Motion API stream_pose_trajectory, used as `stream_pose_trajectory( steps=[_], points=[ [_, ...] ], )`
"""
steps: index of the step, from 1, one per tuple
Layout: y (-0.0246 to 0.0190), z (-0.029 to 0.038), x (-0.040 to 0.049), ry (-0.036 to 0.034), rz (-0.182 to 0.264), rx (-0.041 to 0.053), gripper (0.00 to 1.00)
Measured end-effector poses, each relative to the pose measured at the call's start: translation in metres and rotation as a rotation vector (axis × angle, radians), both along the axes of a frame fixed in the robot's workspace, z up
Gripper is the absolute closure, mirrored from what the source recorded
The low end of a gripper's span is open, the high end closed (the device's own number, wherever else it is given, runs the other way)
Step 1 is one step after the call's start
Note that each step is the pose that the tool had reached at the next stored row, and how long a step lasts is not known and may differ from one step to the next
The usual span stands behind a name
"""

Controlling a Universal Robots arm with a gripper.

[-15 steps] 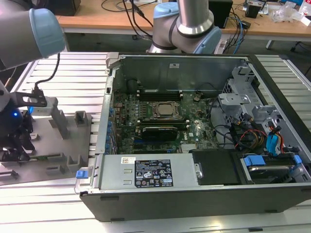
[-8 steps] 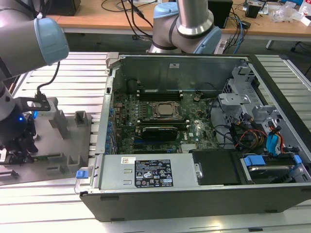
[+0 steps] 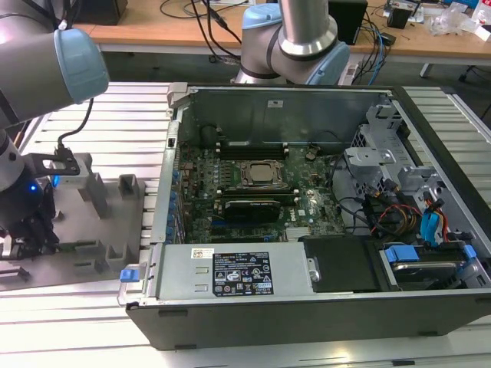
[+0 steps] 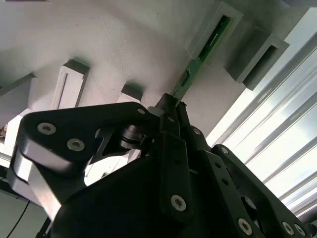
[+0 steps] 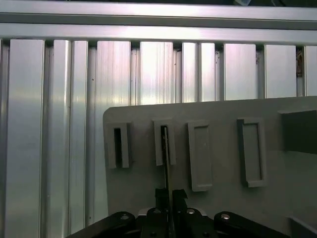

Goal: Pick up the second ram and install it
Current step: 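Pick up the second ram and move it above second insertion slot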

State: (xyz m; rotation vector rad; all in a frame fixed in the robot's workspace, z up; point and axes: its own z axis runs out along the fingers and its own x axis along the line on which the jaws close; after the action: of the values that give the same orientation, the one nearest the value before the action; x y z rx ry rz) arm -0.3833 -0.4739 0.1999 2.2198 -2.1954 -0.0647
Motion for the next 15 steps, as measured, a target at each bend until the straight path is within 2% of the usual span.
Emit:
stream_pose_trajectory(
  steps=[15],
  points=[
    [0.0, -0.0004, 0.0, 0.0, 0.0, 0.0, 0.86]
  ],
)
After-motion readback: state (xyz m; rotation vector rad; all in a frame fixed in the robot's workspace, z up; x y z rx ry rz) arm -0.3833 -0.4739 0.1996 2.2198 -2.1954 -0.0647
